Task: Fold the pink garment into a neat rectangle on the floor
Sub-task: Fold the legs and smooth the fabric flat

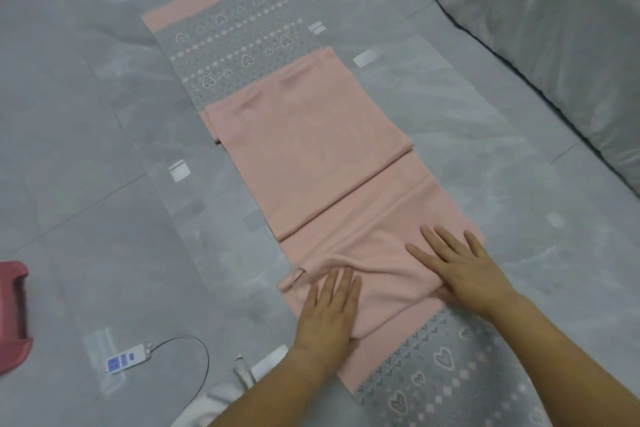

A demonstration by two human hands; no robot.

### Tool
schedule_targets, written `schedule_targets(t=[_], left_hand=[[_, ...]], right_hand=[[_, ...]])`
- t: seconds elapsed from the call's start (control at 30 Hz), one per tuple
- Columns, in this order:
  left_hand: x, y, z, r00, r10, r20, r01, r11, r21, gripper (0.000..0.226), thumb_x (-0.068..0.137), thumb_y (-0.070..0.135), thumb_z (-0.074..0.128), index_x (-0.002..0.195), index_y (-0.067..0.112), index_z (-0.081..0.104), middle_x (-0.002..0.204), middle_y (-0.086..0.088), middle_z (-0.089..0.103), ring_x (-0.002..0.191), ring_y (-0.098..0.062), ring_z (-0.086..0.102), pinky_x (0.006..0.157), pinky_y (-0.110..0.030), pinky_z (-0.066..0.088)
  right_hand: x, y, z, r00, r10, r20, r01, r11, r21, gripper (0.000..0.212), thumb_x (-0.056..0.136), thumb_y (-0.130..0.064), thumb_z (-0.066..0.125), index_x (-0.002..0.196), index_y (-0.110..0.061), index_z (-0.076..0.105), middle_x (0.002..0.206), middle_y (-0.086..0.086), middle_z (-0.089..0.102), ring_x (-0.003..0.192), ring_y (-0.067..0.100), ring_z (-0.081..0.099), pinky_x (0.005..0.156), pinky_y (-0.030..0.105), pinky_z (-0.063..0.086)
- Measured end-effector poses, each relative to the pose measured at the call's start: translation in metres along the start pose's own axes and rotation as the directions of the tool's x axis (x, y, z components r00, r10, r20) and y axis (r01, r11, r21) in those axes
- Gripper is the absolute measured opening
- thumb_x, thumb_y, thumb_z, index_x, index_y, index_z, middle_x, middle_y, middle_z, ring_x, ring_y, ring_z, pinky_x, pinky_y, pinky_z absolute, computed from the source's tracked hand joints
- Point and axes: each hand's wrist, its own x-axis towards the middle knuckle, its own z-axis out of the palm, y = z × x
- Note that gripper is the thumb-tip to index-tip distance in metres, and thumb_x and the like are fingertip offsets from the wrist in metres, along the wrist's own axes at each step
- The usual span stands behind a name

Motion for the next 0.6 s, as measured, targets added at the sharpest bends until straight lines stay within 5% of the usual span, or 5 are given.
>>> schedule_targets(t=[0.1, 0.23, 0.43, 0.5, 0.6], left_hand=[[0.009, -0.002, 0.013, 0.986, 0.036, -0.162, -0.040, 0.999, -0.022, 0.060, 0.074, 0.025, 0.051, 0.131, 0.007, 0.044, 0.131, -0.010, 0.057, 0.118, -0.027, 0.056, 0.084, -0.039, 0.053], [0.014, -0.007, -0.001, 0.954, 0.101, -0.281, -0.118, 0.992, -0.044, 0.051, 0.067, 0.016, 0.032, 0.099, 0.016, 0.072, 0.105, -0.002, 0.072, 0.094, -0.018, 0.069, 0.055, -0.023, 0.057], [-0.022, 0.011, -0.007, 0.940, 0.280, -0.194, -0.316, 0.929, -0.191, 0.044, 0.076, 0.028, 0.038, 0.110, 0.025, 0.065, 0.113, 0.011, 0.068, 0.098, 0.000, 0.064, 0.071, -0.014, 0.054], [-0.037, 0.029, 0.000, 0.937, 0.328, -0.122, -0.348, 0.912, -0.216, 0.048, 0.062, 0.035, 0.050, 0.109, 0.027, 0.056, 0.099, 0.017, 0.071, 0.084, 0.003, 0.067, 0.061, -0.011, 0.052], [-0.048, 0.055, 0.010, 0.941, 0.317, -0.115, -0.332, 0.932, -0.144, 0.046, 0.061, 0.033, 0.036, 0.106, 0.029, 0.042, 0.092, 0.024, 0.070, 0.079, 0.010, 0.064, 0.052, -0.009, 0.049]], right_hand=[[0.003, 0.003, -0.001, 0.980, -0.050, -0.191, 0.030, 0.994, -0.106, 0.060, 0.077, -0.010, 0.041, 0.132, -0.033, 0.050, 0.135, 0.006, 0.055, 0.119, 0.026, 0.057, 0.103, 0.044, 0.021], [-0.001, 0.009, -0.002, 0.949, -0.113, -0.293, 0.058, 0.980, -0.191, 0.052, 0.076, -0.010, 0.033, 0.112, -0.022, 0.068, 0.114, 0.005, 0.069, 0.102, 0.024, 0.067, 0.109, 0.041, 0.010], [-0.036, 0.031, -0.001, 0.940, -0.238, -0.244, 0.157, 0.938, -0.309, 0.050, 0.063, -0.002, 0.063, 0.108, -0.022, 0.070, 0.109, 0.004, 0.071, 0.098, 0.021, 0.069, 0.111, 0.044, 0.008], [-0.056, 0.035, 0.000, 0.932, -0.271, -0.240, 0.187, 0.929, -0.320, 0.046, 0.071, -0.007, 0.045, 0.106, -0.023, 0.072, 0.106, 0.002, 0.072, 0.095, 0.020, 0.070, 0.111, 0.045, 0.009], [-0.088, 0.040, 0.006, 0.938, -0.265, -0.225, 0.180, 0.924, -0.339, 0.051, 0.072, -0.008, 0.035, 0.104, -0.022, 0.073, 0.104, 0.002, 0.073, 0.093, 0.019, 0.070, 0.111, 0.045, 0.010]])
